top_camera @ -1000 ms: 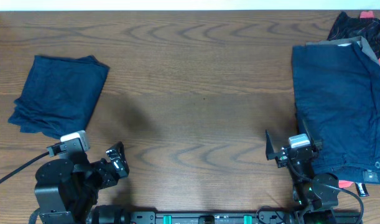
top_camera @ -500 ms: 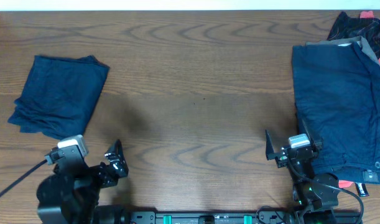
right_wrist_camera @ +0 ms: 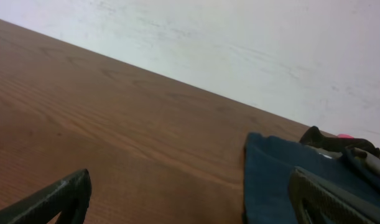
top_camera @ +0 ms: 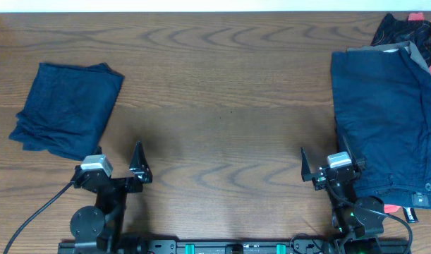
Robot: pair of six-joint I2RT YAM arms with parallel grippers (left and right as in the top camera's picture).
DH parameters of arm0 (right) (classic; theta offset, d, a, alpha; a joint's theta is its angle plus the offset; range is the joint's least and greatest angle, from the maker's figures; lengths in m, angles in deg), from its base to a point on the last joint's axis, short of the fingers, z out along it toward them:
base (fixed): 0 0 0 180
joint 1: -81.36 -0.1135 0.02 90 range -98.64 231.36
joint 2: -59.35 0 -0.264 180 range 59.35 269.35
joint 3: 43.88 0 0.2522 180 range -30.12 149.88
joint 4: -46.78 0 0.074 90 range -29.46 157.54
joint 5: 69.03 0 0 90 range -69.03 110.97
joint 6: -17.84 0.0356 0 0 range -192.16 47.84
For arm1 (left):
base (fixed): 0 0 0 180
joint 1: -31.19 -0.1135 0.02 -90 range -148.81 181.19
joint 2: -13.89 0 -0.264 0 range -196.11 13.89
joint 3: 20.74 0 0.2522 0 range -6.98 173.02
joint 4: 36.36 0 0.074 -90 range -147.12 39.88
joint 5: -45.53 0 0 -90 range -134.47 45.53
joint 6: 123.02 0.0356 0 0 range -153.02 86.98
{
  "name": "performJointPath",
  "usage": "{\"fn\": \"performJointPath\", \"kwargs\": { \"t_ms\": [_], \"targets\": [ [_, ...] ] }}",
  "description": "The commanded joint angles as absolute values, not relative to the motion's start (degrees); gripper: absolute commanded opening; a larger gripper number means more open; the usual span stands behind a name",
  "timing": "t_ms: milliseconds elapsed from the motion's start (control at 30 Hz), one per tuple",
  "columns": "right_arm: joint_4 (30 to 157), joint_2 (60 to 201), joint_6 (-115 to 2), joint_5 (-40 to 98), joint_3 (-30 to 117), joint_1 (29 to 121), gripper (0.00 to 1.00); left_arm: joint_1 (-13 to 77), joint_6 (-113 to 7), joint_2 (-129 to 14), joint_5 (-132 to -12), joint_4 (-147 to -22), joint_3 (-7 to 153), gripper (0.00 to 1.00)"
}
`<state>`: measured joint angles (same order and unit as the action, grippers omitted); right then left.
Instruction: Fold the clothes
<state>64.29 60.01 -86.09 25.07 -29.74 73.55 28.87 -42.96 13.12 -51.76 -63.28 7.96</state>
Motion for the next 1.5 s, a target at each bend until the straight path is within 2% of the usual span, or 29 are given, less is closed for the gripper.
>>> {"fn": "performJointPath", "kwargs": {
  "t_ms": [0,200,367,1467],
  "targets": [
    [64.5,59.6,-86.5,25.5,-29.8,73.9,0.99,29.4,-38.8,13.8,-51.6,-57.4,3.6,0.98],
    [64.5,59.6,-86.5,25.5,-29.8,73.9,0.99,29.4,-36.9,13.8,-51.9,-48.5,-4.3,0.98],
    [64.5,59.6,-86.5,25.5,-29.8,73.9,0.99,29.6,-36.4,13.8,-51.4,-53.7,-6.7,0.98],
    [64.5,59.6,-86.5,25.5,-29.8,73.9,0.99,29.7,-35.2,13.7,-51.3,-53.6,-6.7,0.98]
  ]
}}
